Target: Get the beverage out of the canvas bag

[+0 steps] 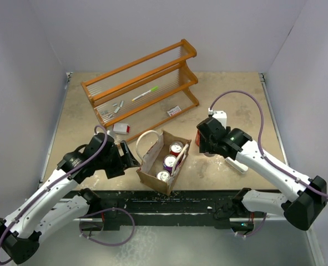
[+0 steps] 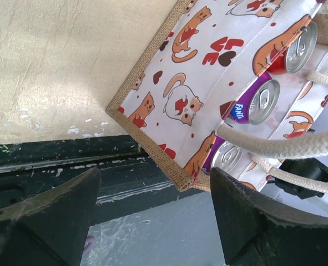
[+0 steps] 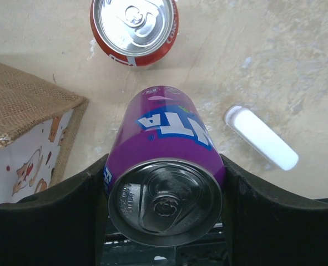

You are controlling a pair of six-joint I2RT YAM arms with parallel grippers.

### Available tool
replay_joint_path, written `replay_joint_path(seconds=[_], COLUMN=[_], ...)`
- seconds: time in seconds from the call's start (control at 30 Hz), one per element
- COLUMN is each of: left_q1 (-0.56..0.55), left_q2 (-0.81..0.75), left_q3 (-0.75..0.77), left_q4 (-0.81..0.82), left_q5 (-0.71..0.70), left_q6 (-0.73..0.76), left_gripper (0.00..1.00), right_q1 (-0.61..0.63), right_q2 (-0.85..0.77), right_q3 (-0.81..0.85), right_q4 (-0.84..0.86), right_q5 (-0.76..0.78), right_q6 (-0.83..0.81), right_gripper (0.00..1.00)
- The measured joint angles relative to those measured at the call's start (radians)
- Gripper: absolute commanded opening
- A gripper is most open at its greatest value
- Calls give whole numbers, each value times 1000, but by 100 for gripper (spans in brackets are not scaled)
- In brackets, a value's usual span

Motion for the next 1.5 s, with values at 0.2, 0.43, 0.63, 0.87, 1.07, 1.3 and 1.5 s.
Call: replay_joint_path(seconds=[0.2,0.43,0.63,0.87,1.07,1.3,1.5], left_q1=[0,0,0,0,0,0,0], left_q2=[-16,-7,0,-21,-20,-48,-75], left_q3=[21,38,83,94,114,128,128], left_q4=[-23,-43,-67,-87,-106,-116,-117], left_q5=[-8,-11,-14,-16,-16,-16,-23], left_q6=[0,0,3,5,21,29,36], left_gripper=[85,85,86,86,87,89,90], right_q1=[-19,-40,-46,-51,-51,-51,-51], right_q2=[18,116,153,175,175,149,43], right_q3=[-91,-127,-171,-182,-182,-182,-180], right_q4=[134,225,297,322,317,302,253], right_q5=[-26,-29,-56,-64,-55,-52,-53], right_q6=[23,29,27,47,70,77,77], right_gripper=[2,3,9,39,73,91,94])
